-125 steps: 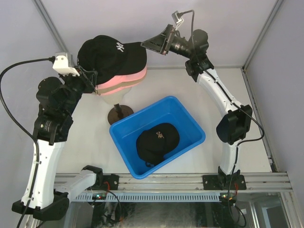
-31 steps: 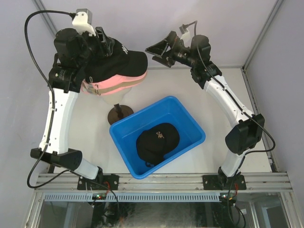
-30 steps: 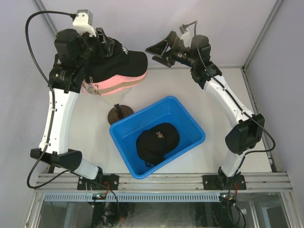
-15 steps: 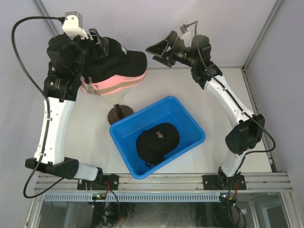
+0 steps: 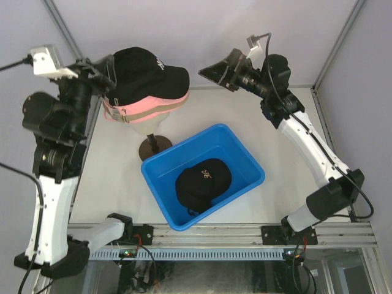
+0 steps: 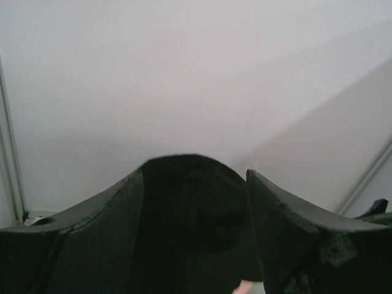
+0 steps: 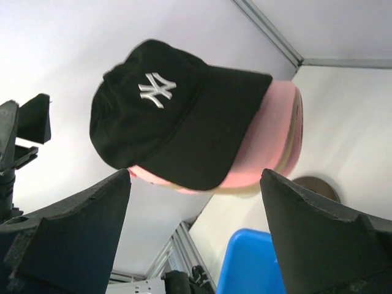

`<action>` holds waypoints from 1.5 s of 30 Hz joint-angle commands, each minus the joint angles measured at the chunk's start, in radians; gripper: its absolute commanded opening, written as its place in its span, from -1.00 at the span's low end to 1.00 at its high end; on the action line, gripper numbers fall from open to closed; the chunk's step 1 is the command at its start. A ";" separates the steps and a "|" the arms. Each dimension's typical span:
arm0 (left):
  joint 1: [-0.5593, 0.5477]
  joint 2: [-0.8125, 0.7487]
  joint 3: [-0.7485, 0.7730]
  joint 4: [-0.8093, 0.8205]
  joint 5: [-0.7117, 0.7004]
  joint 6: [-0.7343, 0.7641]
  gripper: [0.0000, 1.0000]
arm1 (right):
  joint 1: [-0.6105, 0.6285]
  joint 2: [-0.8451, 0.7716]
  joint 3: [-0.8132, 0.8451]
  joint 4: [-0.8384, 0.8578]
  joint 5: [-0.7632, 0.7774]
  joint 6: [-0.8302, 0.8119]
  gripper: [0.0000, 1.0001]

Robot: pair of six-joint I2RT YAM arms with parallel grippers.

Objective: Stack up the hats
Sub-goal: Stack the hat on the hat, then pick up the hat from the bin.

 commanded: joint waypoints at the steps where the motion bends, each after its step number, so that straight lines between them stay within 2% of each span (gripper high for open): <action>1: -0.063 -0.138 -0.163 0.063 -0.012 -0.008 0.42 | 0.002 -0.127 -0.132 0.007 0.066 -0.034 0.73; 3: -0.121 -0.209 -0.251 0.057 -0.034 0.003 0.38 | 0.008 -0.187 -0.223 -0.001 0.083 -0.034 0.73; 4: -0.153 -0.244 -0.298 0.049 -0.047 0.005 0.36 | 0.012 -0.217 -0.262 -0.007 0.093 -0.073 -0.15; 5: -0.187 -0.281 -0.346 0.047 -0.063 0.006 0.34 | 0.020 -0.247 -0.299 -0.025 0.106 -0.113 -0.81; 6: -0.216 -0.316 -0.395 0.045 -0.080 0.002 0.33 | 0.030 -0.278 -0.330 -0.039 0.118 -0.132 -0.46; 7: -0.261 -0.348 -0.448 0.041 -0.094 -0.005 0.32 | 0.040 -0.307 -0.362 -0.054 0.128 -0.147 0.08; 8: -0.296 -0.383 -0.513 0.038 -0.108 -0.013 0.32 | 0.053 -0.344 -0.397 -0.066 0.138 -0.163 0.52; 9: -0.330 -0.411 -0.565 0.038 -0.123 -0.022 0.31 | 0.065 -0.370 -0.431 -0.078 0.148 -0.178 0.84; 10: -0.362 -0.437 -0.614 0.038 -0.135 -0.031 0.30 | 0.079 -0.395 -0.460 -0.089 0.156 -0.191 0.98; 16: -0.613 -0.463 -0.772 0.015 -0.311 -0.027 0.29 | 0.121 -0.517 -0.690 -0.099 0.199 -0.212 0.98; 18: -0.671 -0.442 -0.793 -0.002 -0.364 -0.021 0.29 | 0.142 -0.532 -0.738 -0.103 0.212 -0.213 0.78; 19: -0.691 -0.431 -0.806 -0.008 -0.386 -0.021 0.29 | 0.156 -0.537 -0.757 -0.108 0.225 -0.215 0.53; 21: -0.712 -0.413 -0.834 -0.020 -0.403 -0.035 0.30 | 0.188 -0.539 -0.793 -0.118 0.256 -0.218 -0.36; 22: -0.716 -0.405 -0.850 -0.026 -0.403 -0.046 0.30 | 0.198 -0.537 -0.802 -0.131 0.269 -0.219 -0.66; 23: -0.718 -0.399 -0.864 -0.033 -0.403 -0.057 0.31 | 0.204 -0.533 -0.808 -0.138 0.276 -0.221 -0.70; 24: -0.718 -0.393 -0.879 -0.040 -0.400 -0.069 0.31 | 0.207 -0.530 -0.820 -0.147 0.283 -0.222 -0.63; 26: -0.720 -0.380 -0.904 -0.063 -0.393 -0.088 0.32 | 0.208 -0.531 -0.839 -0.153 0.285 -0.225 -0.02; 28: -0.720 -0.363 -0.921 -0.100 -0.371 -0.099 0.34 | 0.207 -0.534 -0.855 -0.152 0.282 -0.229 0.43; 30: -0.722 -0.342 -0.935 -0.129 -0.345 -0.103 0.35 | 0.206 -0.537 -0.867 -0.157 0.286 -0.234 0.63; 32: -0.730 -0.320 -0.948 -0.141 -0.312 -0.103 0.36 | 0.198 -0.540 -0.875 -0.157 0.287 -0.239 0.67; 34: -0.737 -0.299 -0.956 -0.149 -0.281 -0.102 0.36 | 0.182 -0.541 -0.881 -0.154 0.279 -0.240 0.62; 35: -0.742 -0.288 -0.959 -0.154 -0.270 -0.099 0.36 | 0.174 -0.541 -0.884 -0.152 0.273 -0.241 0.49; 38: -0.757 -0.257 -0.961 -0.177 -0.252 -0.091 0.37 | 0.146 -0.552 -0.894 -0.144 0.256 -0.239 -0.19; 39: -0.761 -0.251 -0.963 -0.184 -0.250 -0.093 0.37 | 0.138 -0.555 -0.896 -0.144 0.251 -0.240 -0.29; 41: -0.764 -0.243 -0.972 -0.197 -0.235 -0.098 0.37 | 0.124 -0.562 -0.897 -0.145 0.242 -0.239 -0.27; 42: -0.765 -0.242 -0.979 -0.201 -0.224 -0.102 0.38 | 0.119 -0.563 -0.897 -0.144 0.235 -0.241 -0.15; 43: -0.767 -0.242 -0.986 -0.202 -0.214 -0.107 0.38 | 0.115 -0.564 -0.898 -0.142 0.229 -0.241 0.13; 45: -0.774 -0.247 -0.997 -0.205 -0.197 -0.115 0.39 | 0.109 -0.561 -0.897 -0.140 0.219 -0.242 0.41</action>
